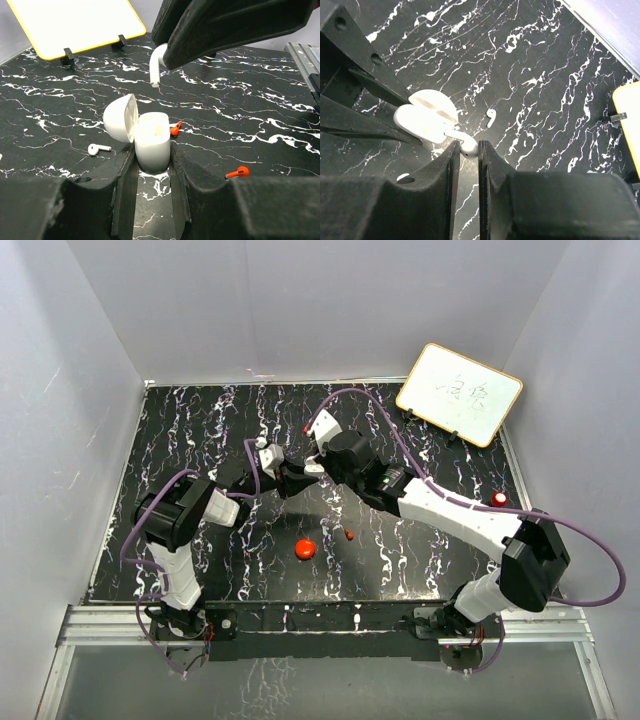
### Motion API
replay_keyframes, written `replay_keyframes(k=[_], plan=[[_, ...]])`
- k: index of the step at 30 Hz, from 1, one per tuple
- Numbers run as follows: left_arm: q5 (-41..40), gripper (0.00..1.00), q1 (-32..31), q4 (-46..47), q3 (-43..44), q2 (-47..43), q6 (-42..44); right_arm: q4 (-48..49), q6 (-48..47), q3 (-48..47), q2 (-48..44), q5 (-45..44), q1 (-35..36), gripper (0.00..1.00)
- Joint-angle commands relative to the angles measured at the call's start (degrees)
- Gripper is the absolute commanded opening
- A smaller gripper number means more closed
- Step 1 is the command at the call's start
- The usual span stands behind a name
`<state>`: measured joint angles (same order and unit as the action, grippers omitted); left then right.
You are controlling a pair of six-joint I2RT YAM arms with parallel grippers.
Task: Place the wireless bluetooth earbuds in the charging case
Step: Place the earbud in the charging case.
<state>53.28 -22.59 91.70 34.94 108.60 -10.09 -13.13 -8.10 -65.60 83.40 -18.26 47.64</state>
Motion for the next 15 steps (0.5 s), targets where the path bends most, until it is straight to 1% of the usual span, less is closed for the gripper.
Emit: replay_keyframes(k=[1, 15], plan=[[2.52, 0.00, 0.35, 10.63, 1.57, -0.07, 0.52, -0.43, -3.12, -3.53, 0.22, -2.77, 0.67, 0.06], [3.14, 0.00, 0.35, 10.63, 1.80, 0.08, 0.16, -0.61, -4.31, -4.07, 2.21, -2.92, 2.10, 0.04]])
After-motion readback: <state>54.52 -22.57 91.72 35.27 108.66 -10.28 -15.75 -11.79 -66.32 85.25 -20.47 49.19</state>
